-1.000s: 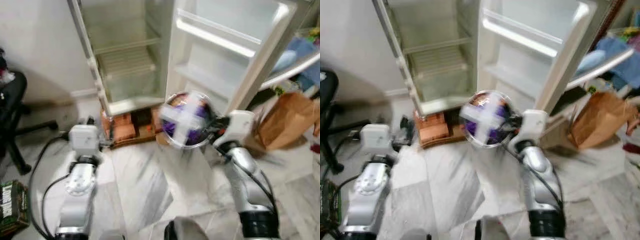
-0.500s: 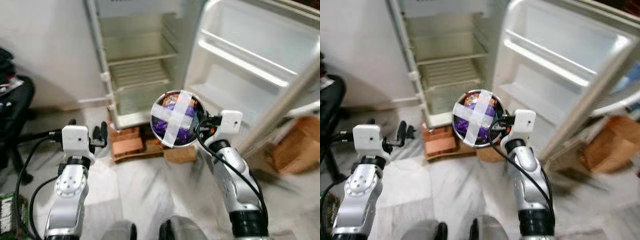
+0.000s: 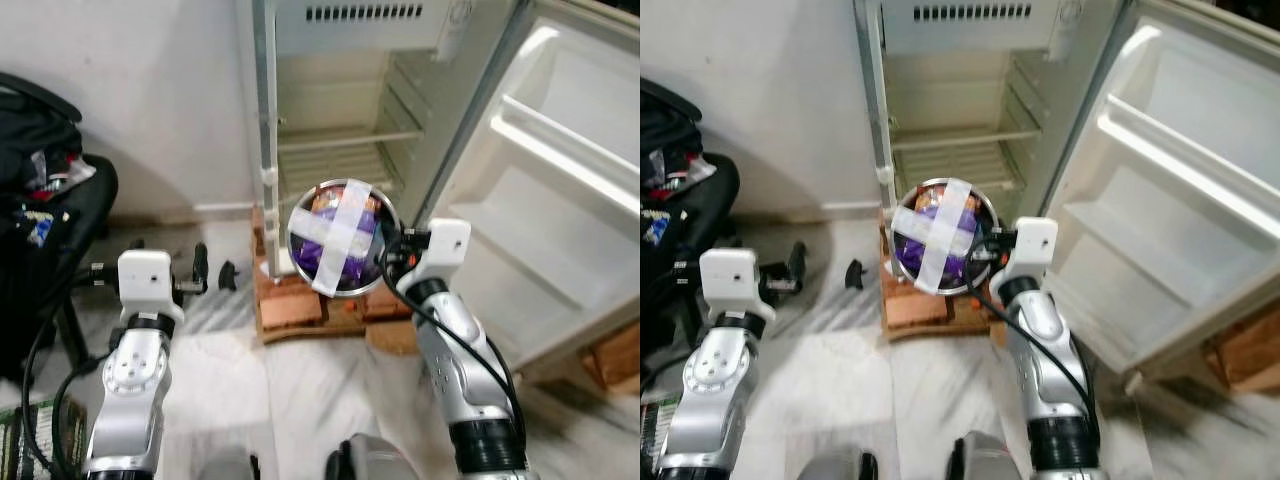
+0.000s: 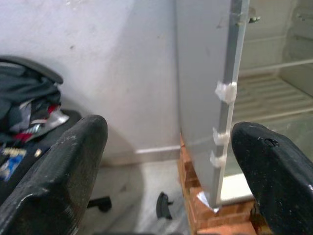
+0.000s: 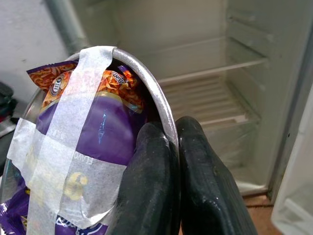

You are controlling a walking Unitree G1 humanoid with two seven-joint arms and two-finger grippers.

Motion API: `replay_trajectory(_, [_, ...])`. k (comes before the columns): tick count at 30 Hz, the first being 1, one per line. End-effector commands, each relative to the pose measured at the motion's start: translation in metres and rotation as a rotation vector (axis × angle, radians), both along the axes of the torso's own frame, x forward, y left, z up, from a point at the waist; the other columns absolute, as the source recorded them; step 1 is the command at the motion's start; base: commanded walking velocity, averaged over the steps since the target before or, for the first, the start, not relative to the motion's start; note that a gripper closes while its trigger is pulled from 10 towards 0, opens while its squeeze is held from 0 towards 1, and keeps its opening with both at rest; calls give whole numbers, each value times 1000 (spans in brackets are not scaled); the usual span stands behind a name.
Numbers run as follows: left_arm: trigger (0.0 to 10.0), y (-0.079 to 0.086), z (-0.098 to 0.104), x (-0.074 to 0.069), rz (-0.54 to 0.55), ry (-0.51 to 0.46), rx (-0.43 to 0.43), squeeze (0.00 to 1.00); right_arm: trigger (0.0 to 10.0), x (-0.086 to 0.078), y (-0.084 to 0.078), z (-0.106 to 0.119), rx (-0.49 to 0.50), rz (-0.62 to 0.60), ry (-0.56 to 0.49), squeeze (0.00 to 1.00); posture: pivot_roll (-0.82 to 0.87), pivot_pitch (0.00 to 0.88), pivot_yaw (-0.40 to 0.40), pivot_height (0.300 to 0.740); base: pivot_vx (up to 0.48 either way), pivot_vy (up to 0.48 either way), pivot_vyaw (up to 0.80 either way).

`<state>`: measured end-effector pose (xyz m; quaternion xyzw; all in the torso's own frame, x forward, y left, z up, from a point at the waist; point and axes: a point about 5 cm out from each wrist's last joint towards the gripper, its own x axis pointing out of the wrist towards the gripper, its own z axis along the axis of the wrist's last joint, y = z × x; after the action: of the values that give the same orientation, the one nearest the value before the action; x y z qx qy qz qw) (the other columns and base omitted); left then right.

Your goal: Restocking fridge

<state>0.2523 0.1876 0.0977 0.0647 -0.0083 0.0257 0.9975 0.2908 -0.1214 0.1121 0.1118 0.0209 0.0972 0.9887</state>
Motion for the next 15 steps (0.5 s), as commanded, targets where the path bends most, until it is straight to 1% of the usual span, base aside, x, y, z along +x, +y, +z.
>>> replay_trajectory(1, [10000, -8, -1, 1, -22, 3, 3, 0, 10000, 1, -10, 3, -7, -35, -15, 0, 47, 107, -77, 740, 480, 0, 0])
replay_trajectory(6, [10000, -8, -1, 1, -18, 4, 5, 0, 10000, 2, -12, 4, -10, -41, -19, 0, 46, 106, -77, 740, 477, 0, 0])
replay_trajectory(8, [10000, -6, -4, 1, 0, 21, 11, 0, 10000, 4, -13, 4, -11, -45, -21, 0, 46, 106, -77, 740, 454, 0, 0])
replay_trajectory(10, [10000, -7, -3, 1, 0, 17, 11, 0, 10000, 4, -14, 4, -12, -46, -22, 0, 46, 106, -77, 740, 337, 0, 0])
replay_trajectory(15, [10000, -7, -3, 1, 3, 7, 3, 0, 10000, 4, -13, 5, -11, -47, -24, 0, 48, 104, -78, 740, 0, 0, 0])
